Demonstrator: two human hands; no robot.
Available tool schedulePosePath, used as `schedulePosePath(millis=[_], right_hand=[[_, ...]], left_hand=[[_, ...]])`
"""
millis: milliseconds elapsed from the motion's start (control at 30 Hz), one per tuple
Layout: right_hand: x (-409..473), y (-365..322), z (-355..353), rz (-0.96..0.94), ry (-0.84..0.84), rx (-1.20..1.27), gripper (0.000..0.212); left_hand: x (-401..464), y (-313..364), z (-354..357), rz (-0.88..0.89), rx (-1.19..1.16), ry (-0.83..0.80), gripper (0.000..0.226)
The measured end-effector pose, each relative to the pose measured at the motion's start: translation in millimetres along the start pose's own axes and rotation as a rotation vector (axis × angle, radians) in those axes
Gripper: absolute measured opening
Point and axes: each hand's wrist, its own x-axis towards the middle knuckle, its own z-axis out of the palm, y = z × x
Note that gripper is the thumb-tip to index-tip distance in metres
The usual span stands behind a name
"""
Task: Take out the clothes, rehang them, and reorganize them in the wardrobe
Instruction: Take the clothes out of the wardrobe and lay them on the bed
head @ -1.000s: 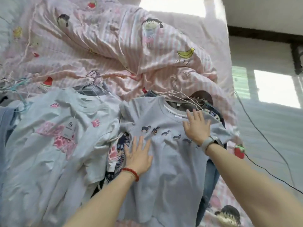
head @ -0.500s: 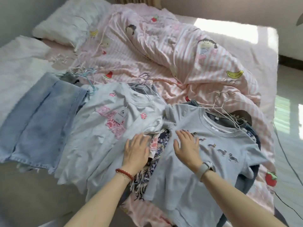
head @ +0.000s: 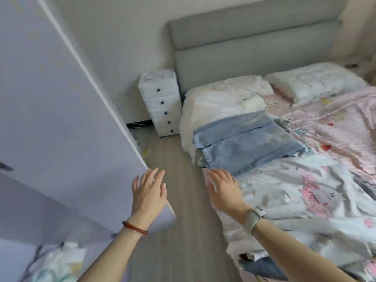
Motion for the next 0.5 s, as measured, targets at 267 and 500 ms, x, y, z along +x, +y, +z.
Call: schedulePosePath(millis=[267,500], right_hand=[[65,-230,88,-0.555,-0.283,0.151,0.039],[84,-378,140,-0.915,-0.475,0.279,0.036]], left_hand=[[-103,-206,-98,-0.590,0.183,0.194,0.037],[-169,-272,-163,-0.882,0.353,0.434,0.030]])
